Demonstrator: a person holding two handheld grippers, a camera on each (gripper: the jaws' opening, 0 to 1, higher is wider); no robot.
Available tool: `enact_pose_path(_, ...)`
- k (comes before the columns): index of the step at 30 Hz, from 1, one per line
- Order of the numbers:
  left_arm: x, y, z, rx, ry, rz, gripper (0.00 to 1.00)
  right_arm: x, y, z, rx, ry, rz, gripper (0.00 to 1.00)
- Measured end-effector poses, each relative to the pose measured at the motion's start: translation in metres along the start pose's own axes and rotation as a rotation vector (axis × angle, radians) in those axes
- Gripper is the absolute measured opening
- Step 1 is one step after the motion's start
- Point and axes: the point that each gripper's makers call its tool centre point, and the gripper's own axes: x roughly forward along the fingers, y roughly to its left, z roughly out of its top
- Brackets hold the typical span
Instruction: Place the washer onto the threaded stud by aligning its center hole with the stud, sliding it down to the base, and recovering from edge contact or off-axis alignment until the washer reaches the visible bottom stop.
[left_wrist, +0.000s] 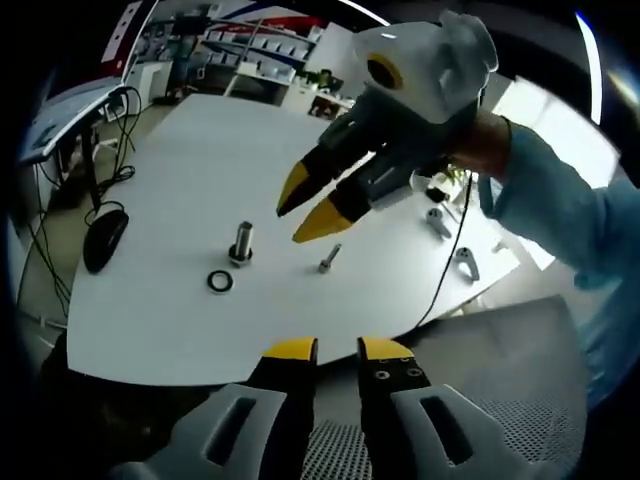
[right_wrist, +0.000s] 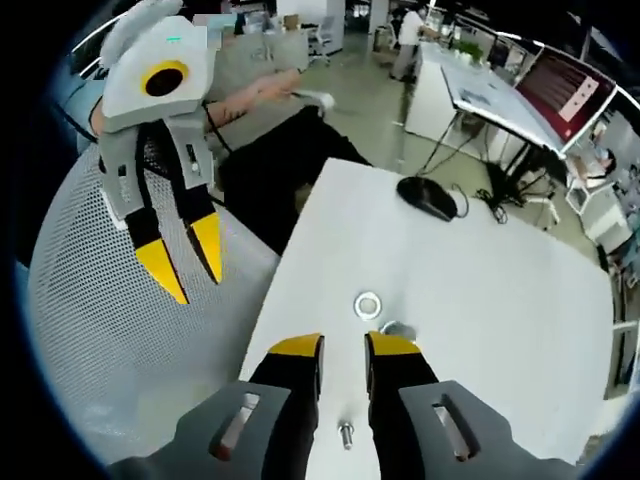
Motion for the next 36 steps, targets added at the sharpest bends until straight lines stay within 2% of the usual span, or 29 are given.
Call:
enact_pose_path(6,0.0,0.0,0.0,-0.006,-0.004,0.001,0.14,0.019,-0.004,0.004,-0.08,0.008,0.047,0.2)
enact_pose_path(9,0.0,0.0,0.0,-0.005,-0.002,0.001,0.14,0.028,-0.012,0.005,-0.166,0.029,0.038,0.21)
enact_pose_path(13,0.0,0.0,-0.001,-0.004,0.005,0.001,0.14,0.038,-0.012,0.007,-0.23,0.036,0.055,0.27)
enact_pose_path(18,0.0,0.0,-0.001,-0.011,0.002,0.002,0.14,0.055,-0.019,-0.002,-0.299,0.119,0.066,0.27)
enact_pose_path(28,0.0,0.0,0.001,-0.023,-0.013,-0.002,0.14,0.078,-0.02,0.001,-0.343,0.122,0.125,0.28)
enact_pose_path(30,0.0,0.0,0.002,-0.022,-0.014,-0.002,0.14,0.082,-0.021,0.0,-0.364,0.135,0.139,0.29)
enact_pose_path(36,0.0,0.001,0.002,-0.025,-0.015,0.001,0.14,0.102,-0.025,-0.009,-0.354,0.198,0.181,0.3)
